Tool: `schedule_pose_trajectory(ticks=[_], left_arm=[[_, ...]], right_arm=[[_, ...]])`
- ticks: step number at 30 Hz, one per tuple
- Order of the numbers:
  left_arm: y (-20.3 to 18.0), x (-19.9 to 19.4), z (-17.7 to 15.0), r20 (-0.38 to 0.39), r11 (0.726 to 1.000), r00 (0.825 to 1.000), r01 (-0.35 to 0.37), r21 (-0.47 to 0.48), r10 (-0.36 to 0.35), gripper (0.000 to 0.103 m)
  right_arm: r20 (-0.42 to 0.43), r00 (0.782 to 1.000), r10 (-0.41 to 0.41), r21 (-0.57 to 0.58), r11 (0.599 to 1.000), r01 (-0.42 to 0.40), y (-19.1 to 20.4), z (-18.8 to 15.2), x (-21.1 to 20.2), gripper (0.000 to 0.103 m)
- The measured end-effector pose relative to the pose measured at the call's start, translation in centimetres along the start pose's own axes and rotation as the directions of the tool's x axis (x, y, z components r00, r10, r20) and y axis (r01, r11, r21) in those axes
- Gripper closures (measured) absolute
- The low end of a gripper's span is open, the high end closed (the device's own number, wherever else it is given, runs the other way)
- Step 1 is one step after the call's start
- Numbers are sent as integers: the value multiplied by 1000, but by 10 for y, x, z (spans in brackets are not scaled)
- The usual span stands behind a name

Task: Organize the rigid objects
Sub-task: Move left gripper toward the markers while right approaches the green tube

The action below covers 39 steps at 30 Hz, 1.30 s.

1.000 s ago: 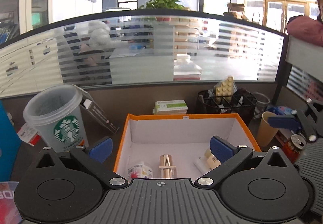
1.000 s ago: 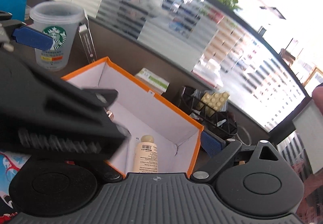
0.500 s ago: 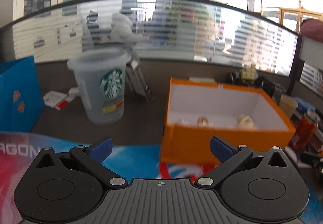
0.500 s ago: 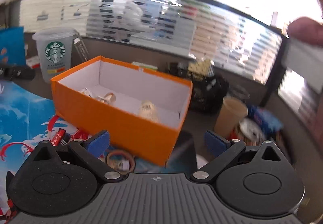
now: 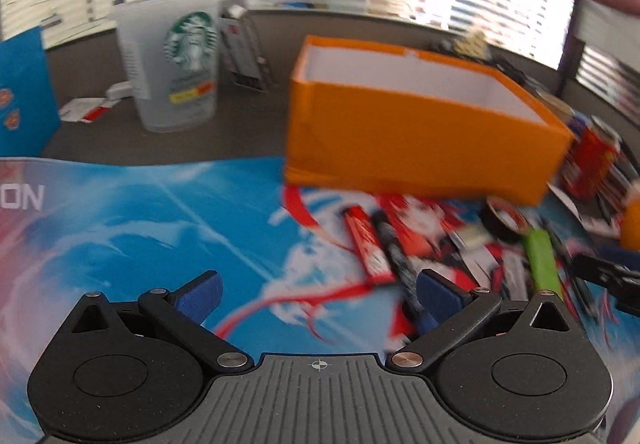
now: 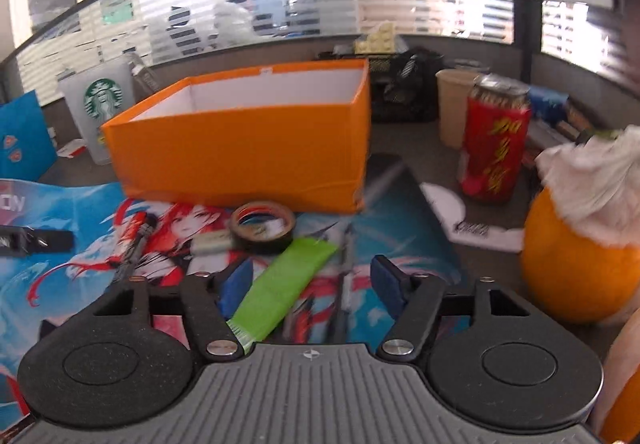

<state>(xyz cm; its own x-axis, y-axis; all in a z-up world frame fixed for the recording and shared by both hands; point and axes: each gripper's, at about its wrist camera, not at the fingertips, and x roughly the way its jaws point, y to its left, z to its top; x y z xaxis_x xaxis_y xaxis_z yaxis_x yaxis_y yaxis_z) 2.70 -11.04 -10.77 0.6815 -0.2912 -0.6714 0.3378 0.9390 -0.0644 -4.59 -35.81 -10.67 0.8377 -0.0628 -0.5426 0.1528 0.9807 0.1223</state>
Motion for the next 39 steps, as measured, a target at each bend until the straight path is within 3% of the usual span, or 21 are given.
schedule_pose_trajectory(ticks=[10, 18, 21, 28, 32, 35, 39], left_arm=[[-32, 12, -16, -55, 997, 998, 40, 60, -37, 0], [-37, 28, -21, -77, 998, 997, 17, 54, -13, 0], [-39, 31, -21, -62, 998, 998, -2, 63, 6, 0], [-41, 36, -19, -53, 995, 998, -12, 94, 17, 0], [-41, 39, -18, -40, 995, 999, -10, 97, 14, 0], [-40, 40, -20, -22, 994, 1000, -4, 105, 7, 0], [-41, 39, -24, 7, 993, 1000, 5, 119, -6, 0]], right_arm=[[-10, 997, 72, 30, 997, -72, 9, -16, 2, 40], [-18, 998, 68, 36, 997, -67, 18, -25, 13, 33], [-3, 999, 50, 25, 998, -50, 25, -28, 18, 22], [-16, 1000, 15, 1, 1000, -15, 27, -27, 22, 22], [-39, 999, -20, -99, 995, 16, 32, -28, 22, 32], [-35, 999, -25, -128, 992, 21, 32, -28, 22, 52], [-41, 999, -23, -112, 993, 18, 27, -23, 26, 59]])
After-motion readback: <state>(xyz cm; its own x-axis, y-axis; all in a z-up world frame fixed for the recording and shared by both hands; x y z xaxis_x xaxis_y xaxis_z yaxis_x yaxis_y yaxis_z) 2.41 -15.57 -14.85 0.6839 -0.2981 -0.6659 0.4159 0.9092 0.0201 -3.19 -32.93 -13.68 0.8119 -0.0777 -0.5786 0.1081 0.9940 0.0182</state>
